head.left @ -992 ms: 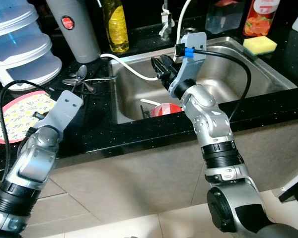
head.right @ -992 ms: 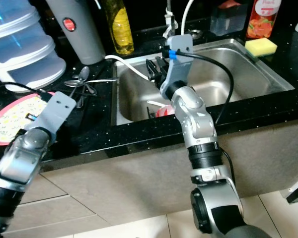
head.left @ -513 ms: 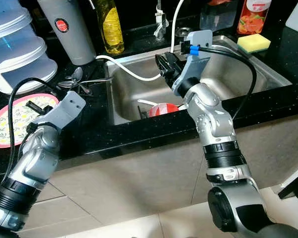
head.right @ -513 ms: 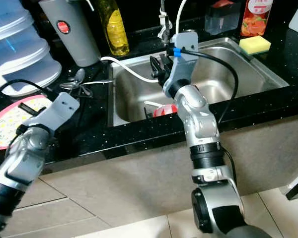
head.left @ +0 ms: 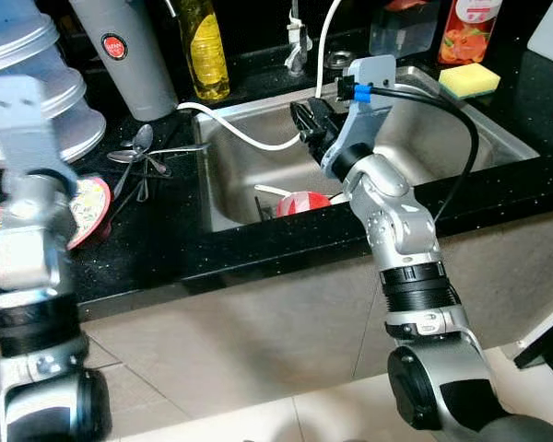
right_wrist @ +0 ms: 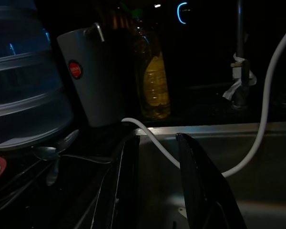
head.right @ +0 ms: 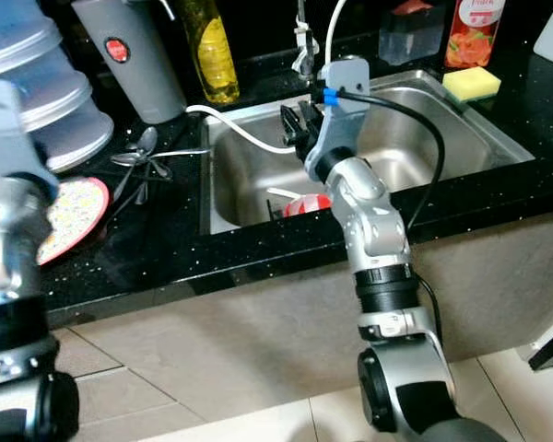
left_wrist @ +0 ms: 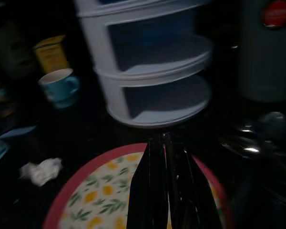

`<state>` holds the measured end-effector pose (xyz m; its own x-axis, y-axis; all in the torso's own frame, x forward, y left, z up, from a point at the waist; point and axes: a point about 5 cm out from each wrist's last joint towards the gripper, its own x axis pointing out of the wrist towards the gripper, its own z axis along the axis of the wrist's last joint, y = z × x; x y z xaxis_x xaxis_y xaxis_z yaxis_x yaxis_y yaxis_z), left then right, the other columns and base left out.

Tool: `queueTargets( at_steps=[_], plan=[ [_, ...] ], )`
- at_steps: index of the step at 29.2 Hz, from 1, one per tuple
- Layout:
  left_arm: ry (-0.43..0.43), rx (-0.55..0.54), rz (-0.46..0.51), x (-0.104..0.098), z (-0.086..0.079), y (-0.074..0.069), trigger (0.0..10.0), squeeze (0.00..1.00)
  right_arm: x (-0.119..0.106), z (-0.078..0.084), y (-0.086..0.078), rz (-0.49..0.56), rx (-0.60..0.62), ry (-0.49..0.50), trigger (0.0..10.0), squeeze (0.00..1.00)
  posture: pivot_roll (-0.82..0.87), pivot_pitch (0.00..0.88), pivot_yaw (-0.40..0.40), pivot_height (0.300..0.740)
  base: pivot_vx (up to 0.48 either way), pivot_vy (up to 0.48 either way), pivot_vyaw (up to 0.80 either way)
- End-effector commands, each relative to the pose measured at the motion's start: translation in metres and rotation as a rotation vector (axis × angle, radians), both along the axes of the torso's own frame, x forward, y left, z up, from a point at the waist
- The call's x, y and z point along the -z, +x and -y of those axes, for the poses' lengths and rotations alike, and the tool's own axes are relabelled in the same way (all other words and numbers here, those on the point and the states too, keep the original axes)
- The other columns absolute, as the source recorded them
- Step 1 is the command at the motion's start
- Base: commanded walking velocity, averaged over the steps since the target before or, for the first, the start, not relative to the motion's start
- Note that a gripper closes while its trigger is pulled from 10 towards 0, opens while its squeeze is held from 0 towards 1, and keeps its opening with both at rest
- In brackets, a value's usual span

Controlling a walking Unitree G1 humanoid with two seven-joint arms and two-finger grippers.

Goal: Kitchen organization

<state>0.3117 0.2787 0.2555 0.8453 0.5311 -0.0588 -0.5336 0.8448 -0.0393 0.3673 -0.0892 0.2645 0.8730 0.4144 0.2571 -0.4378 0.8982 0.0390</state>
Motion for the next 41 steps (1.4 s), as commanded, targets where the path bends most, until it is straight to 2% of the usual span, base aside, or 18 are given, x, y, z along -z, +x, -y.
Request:
queueTargets(
  at_steps=[1,2,5,7,10,11,13,16,18,20,22,28,29,31,33,34,37,41],
  plan=[
    [-0.014,-0.055,-0.028,0.004,-0.014,-0.003,10.0,0.00,-0.001,-0.009,0.000,-0.005,-0.035,-0.007,10.0,0.00,0.08,0.000,0.126,0.740,0.000,0.000,0.00],
    [-0.135,-0.237,-0.065,0.013,-0.056,-0.018,10.0,0.00,-0.002,-0.010,0.001,-0.005,-0.039,-0.006,10.0,0.00,0.09,0.000,0.119,0.740,0.000,0.000,0.00],
    [-0.192,-0.290,-0.072,0.018,-0.066,-0.024,10.0,0.00,-0.002,-0.010,0.001,-0.006,-0.039,-0.006,10.0,0.00,0.09,0.000,0.119,0.740,0.000,0.000,0.00],
    [-0.299,-0.358,-0.073,0.027,-0.075,-0.031,10.0,0.00,-0.002,-0.010,0.001,-0.006,-0.040,-0.009,10.0,0.00,0.08,0.000,0.117,0.740,0.000,0.000,0.00],
    [-0.365,-0.379,-0.055,0.032,-0.077,-0.032,10.0,0.00,-0.003,-0.011,0.001,-0.007,-0.057,-0.018,10.0,0.00,0.08,0.000,0.116,0.740,0.000,0.000,0.00],
    [-0.435,-0.399,-0.014,0.035,-0.077,-0.035,10.0,0.00,-0.003,-0.015,-0.003,0.013,-0.113,-0.062,10.0,0.00,0.08,0.000,0.112,0.740,0.000,0.000,0.00],
    [-0.435,-0.399,-0.014,0.035,-0.077,-0.035,10.0,0.00,-0.003,-0.015,-0.003,0.013,-0.113,-0.062,10.0,0.00,0.08,0.000,0.112,0.740,0.000,0.000,0.00],
    [-0.591,-0.438,0.129,0.039,-0.078,-0.047,10.0,0.00,0.006,-0.051,-0.033,0.074,-0.486,-0.256,10.0,0.00,0.11,0.000,0.084,0.740,0.000,0.000,0.00],
    [-0.591,-0.438,0.129,0.039,-0.078,-0.047,10.0,0.00,0.006,-0.051,-0.033,0.074,-0.486,-0.256,10.0,0.00,0.11,0.000,0.084,0.740,0.000,0.000,0.00],
    [-0.655,-0.443,0.170,0.042,-0.079,-0.053,10.0,0.00,0.008,-0.064,-0.045,0.091,-0.638,-0.275,10.0,0.00,0.13,0.000,0.058,0.740,0.000,0.000,0.00],
    [-0.693,-0.434,0.187,0.044,-0.077,-0.054,10.0,0.00,0.008,-0.069,-0.049,0.100,-0.696,-0.280,10.0,0.00,0.14,0.000,0.050,0.740,0.000,0.000,0.00],
    [-0.724,-0.411,0.178,0.053,-0.065,-0.057,10.0,0.00,0.007,-0.078,-0.048,0.102,-0.736,-0.294,10.0,0.00,0.15,0.000,0.023,0.740,0.000,0.000,0.00],
    [-0.708,-0.410,0.128,0.061,-0.055,-0.057,10.0,0.00,0.005,-0.080,-0.046,0.100,-0.733,-0.291,10.0,0.00,0.15,0.000,0.012,0.740,0.000,0.000,0.00],
    [-0.708,-0.410,0.128,0.061,-0.055,-0.057,10.0,0.00,0.005,-0.080,-0.046,0.100,-0.733,-0.291,10.0,0.00,0.15,0.000,0.012,0.740,0.000,0.000,0.00],
    [-0.652,-0.406,0.085,0.063,-0.048,-0.058,10.0,0.00,0.004,-0.080,-0.044,0.093,-0.718,-0.283,10.0,0.00,0.16,0.000,0.009,0.740,0.000,0.000,0.00],
    [-0.599,-0.405,0.072,0.061,-0.046,-0.060,10.0,1.00,0.004,-0.080,-0.044,0.084,-0.711,-0.275,10.0,0.00,0.17,0.000,0.012,0.740,0.000,0.000,0.00],
    [-0.539,-0.414,0.090,0.051,-0.048,-0.062,10.0,1.00,0.006,-0.080,-0.045,0.076,-0.707,-0.266,10.0,0.00,0.17,0.000,0.015,0.740,0.000,0.000,0.00],
    [-0.578,-0.430,0.111,0.049,-0.052,-0.063,10.0,1.00,0.005,-0.078,-0.044,0.078,-0.715,-0.262,10.0,0.00,0.17,0.000,0.018,0.740,0.000,0.000,0.00]
  ],
)
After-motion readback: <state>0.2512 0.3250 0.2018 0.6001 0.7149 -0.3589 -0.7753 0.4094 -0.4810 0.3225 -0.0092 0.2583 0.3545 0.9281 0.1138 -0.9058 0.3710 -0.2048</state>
